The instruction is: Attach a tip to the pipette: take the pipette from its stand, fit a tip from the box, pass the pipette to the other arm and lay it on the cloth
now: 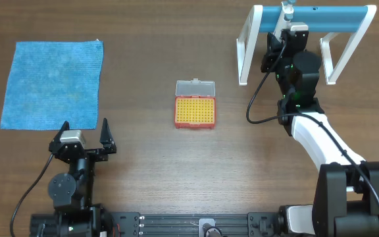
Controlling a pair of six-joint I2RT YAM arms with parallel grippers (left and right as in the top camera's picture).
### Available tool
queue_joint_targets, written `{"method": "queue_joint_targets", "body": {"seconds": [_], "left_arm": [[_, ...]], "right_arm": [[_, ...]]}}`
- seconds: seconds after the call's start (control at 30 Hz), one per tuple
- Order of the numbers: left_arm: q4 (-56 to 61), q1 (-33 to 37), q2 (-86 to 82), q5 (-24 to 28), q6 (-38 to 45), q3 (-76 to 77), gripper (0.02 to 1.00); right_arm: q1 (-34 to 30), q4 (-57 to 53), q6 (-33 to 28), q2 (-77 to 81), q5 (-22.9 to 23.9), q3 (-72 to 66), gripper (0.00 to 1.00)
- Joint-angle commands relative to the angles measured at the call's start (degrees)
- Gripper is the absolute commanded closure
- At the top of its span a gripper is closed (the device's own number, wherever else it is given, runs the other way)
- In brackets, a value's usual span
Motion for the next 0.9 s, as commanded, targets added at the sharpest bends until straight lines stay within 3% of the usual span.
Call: {"method": "queue_joint_targets", "body": {"seconds": [0.03,0.13,0.2,0.37,0.43,0.57,0.67,0.9], "left_arm": [[-0.5,-0.2,0.0,-0.4,-0.3,0.0,0.020],[-0.5,-0.2,0.0,-0.4,-0.3,0.0,0.018],[-0.5,-0.2,0.0,-0.4,-0.3,0.0,0.020],[-0.5,-0.2,0.0,-0.4,-0.3,0.0,0.020],[-0.5,-0.2,0.0,-0.4,-0.3,0.0,0.020],[-0.5,-0.2,0.0,-0.4,-0.3,0.0,0.020],[-0.5,-0.2,0.0,-0.4,-0.3,0.0,0.023],[-0.5,-0.2,0.0,-0.4,-0.3,0.0,0.020]], "right_arm": [[0.3,-0.1,-0.2,-4.2,0.7,1.2,0.919],[0.3,-2.4,-0.2,-7.3,0.6,1.2,0.921],[0.3,-4.3,-0.2,-9.9,-2.1,1.2,0.921],[0.6,-6.8,1.8,-17.7,-18.4,0.1,0.919],[1.3,-6.1,5.2,-19.8,-21.4,-1.6,0.923],[4.0,1.6,9.8,-22.7,-25.5,-7.9,0.921],[7.3,11.0,9.9,-22.9,-27.5,-14.0,0.923],[17.1,17.6,6.4,-19.1,-27.5,-18.9,0.921]]}}
